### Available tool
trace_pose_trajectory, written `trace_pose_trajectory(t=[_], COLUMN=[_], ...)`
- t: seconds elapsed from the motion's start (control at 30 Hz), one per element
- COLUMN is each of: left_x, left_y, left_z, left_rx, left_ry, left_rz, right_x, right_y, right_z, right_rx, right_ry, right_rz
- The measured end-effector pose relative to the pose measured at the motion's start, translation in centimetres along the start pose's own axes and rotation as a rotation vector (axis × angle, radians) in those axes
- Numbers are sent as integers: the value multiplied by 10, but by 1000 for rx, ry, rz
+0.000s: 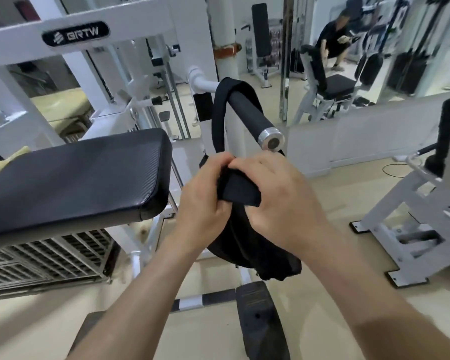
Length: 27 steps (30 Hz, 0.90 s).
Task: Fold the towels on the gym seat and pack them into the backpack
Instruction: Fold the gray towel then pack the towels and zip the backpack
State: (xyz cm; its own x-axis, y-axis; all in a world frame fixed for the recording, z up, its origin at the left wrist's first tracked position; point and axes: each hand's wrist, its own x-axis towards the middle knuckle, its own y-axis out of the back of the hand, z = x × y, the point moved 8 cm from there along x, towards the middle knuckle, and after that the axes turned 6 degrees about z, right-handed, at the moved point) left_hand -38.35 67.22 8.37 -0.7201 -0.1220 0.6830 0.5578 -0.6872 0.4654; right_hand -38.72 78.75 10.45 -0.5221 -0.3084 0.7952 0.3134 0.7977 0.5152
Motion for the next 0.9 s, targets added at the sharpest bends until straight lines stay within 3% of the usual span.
trace_pose_trajectory(t=[0.13,0.2,0.27,0.37,0.53,0.67,0.77,0.9], left_x=[25,45,62,78,112,119,116,128], left_y=[13,21,18,9,15,-9,-39,-60], left_z=[26,32,27,10,-8,-44,-71,-89], left_rx=[26,65,115,128,246,315,262,201], left_ry=[-108,-96,-26,102,116,148,214,213], left_rz=[206,266,256,230,183,-2,-130,-148], right_x=[5,13,29,50,94,111,107,117], right_y=[56,64,49,17,-13,-67,-106,-120], right_z=[20,62,102,126,127,149,159,167], right_rx=[-14,78,174,237,313,410,527,524], right_ry=[96,-29,-230,-350,-344,-385,-438,-459], right_rz=[485,603,549,421,368,219,128,91])
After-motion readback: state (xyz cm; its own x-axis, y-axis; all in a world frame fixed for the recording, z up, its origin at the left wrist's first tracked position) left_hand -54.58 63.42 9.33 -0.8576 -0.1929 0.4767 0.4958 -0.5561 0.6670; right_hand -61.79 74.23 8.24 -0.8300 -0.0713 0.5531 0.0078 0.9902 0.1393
